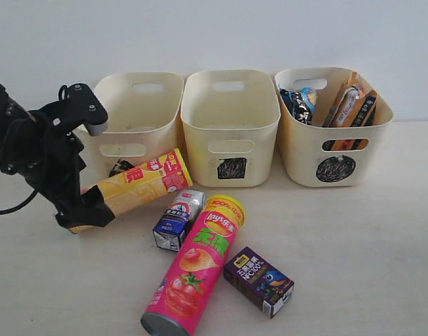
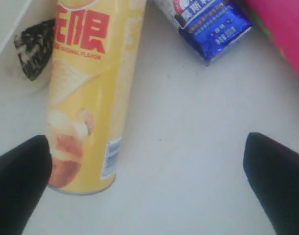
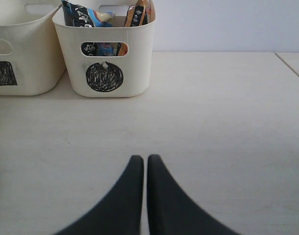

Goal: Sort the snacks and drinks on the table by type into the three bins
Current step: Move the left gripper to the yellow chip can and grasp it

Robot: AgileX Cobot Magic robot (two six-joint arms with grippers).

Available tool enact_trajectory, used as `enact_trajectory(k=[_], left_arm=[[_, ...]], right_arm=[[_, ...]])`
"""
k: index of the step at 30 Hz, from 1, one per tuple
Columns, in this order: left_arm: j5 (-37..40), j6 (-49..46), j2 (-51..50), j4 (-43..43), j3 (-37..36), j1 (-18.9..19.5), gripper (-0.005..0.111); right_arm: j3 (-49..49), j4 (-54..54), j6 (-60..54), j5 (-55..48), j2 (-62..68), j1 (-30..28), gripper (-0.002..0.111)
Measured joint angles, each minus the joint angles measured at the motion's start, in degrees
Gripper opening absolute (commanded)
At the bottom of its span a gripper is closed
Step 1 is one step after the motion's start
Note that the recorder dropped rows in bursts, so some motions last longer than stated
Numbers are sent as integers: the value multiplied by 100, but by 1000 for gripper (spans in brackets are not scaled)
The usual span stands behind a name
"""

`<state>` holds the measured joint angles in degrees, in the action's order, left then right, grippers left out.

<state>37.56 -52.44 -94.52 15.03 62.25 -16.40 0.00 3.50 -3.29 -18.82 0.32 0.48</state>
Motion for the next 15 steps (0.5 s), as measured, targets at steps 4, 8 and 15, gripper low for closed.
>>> enact_trajectory(k=[4,8,15], left_arm=[[-225,-218,-221,0,155,0,100],[-251,-230,-540,0,389,0,100],[-444,-230,-990,0,648,0,98]], right_arm=[[0,0,0,0,0,0,0],[0,0,0,0,0,0,0],[0,0,0,0,0,0,0]])
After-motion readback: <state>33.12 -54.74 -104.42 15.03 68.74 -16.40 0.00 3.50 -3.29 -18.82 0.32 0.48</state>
